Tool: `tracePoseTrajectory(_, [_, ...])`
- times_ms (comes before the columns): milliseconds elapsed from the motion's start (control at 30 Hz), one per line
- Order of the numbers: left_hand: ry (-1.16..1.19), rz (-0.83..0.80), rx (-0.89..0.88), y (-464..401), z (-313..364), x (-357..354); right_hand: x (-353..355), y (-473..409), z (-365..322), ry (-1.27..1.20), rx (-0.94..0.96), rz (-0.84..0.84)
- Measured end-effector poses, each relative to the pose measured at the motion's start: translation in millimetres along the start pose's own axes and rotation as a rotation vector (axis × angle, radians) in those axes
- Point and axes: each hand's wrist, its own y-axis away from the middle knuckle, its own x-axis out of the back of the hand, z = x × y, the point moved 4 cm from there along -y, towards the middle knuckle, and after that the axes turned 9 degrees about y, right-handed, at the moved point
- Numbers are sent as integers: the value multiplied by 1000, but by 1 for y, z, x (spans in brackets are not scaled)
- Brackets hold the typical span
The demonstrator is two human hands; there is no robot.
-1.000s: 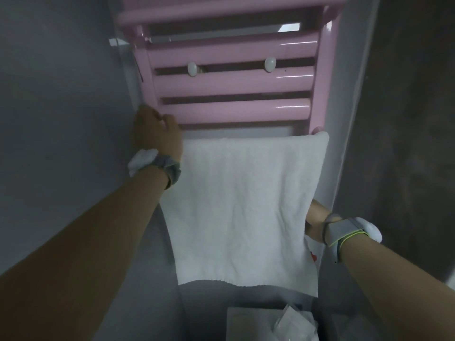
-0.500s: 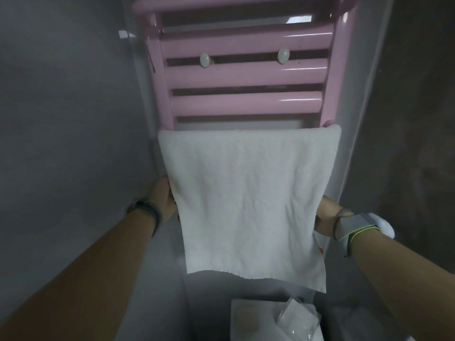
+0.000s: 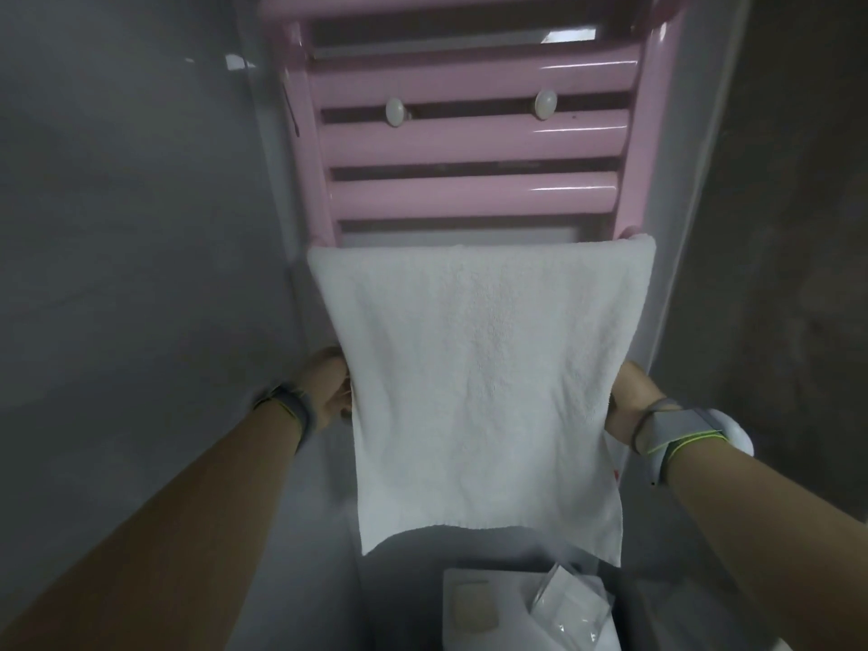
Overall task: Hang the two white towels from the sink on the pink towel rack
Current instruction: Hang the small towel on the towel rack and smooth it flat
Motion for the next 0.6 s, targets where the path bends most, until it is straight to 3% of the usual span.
tracePoseTrajectory(267, [-73, 11, -18, 0, -6, 7, 15, 0, 5, -108, -22, 212])
tracePoseTrajectory(600, [-132, 52, 7, -1, -23, 14, 28, -15, 26, 89, -20, 225])
